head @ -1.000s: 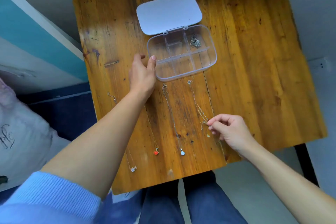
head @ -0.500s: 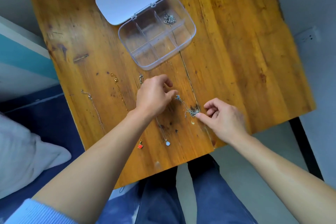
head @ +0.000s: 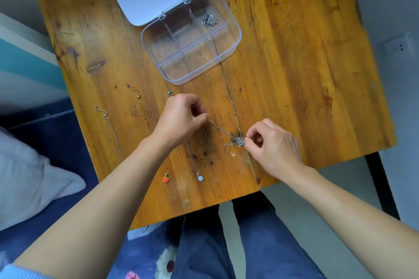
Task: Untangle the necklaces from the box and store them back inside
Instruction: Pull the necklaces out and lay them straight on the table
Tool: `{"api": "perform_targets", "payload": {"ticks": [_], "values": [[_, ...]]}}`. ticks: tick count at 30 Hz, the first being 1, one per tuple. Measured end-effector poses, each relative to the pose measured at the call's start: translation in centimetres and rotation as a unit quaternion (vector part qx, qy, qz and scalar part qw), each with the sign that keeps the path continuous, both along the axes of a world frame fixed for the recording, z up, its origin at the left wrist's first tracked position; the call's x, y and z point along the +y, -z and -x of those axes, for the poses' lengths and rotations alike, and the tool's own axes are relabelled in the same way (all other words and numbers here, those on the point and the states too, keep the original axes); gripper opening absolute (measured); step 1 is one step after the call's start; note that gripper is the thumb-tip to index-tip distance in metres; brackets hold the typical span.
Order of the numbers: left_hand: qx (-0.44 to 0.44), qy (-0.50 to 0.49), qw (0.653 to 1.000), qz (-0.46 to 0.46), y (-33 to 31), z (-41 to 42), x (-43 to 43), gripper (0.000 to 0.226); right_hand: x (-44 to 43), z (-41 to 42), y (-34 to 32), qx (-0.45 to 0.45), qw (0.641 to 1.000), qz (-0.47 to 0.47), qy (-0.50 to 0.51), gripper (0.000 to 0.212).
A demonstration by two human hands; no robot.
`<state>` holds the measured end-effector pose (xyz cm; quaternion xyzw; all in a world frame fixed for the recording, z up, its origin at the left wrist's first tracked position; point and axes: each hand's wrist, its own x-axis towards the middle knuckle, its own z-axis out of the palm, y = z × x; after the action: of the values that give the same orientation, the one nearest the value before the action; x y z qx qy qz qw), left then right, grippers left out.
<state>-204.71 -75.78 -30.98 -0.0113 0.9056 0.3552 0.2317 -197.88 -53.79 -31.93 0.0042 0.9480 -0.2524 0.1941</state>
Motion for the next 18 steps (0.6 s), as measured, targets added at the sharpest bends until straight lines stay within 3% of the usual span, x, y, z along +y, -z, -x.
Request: {"api": "perform_targets", "payload": {"ticks": [5, 10, 16, 18], "values": [[-0.076, -0.2, 0.957, -0.194, -1.8, 0.2, -1.6, 0.006, -4.3, 2.0, 0.4, 0.028, 0.998, 0.001, -0.06, 0.049], [-0.054, -0.305, 0.906, -0.29, -2.8, 0.5, -3.9, 0.01, -6.7, 2.7, 1.3, 0.063, 0.994, 0.016, -0.086, 0.012], [-0.035, -0.348, 0.896, -0.274, -2.4, 0.3, -5.7, 0.012, -3.1, 1.1, 0.5, -0.039, 0.968, 0.244, 0.042, 0.009], [-0.036, -0.36, 0.891, -0.275, -2.1, 0.4, -5.4, 0.011, -1.8, 0.1, -0.1, -0.054, 0.959, 0.27, 0.073, 0.012]]}}
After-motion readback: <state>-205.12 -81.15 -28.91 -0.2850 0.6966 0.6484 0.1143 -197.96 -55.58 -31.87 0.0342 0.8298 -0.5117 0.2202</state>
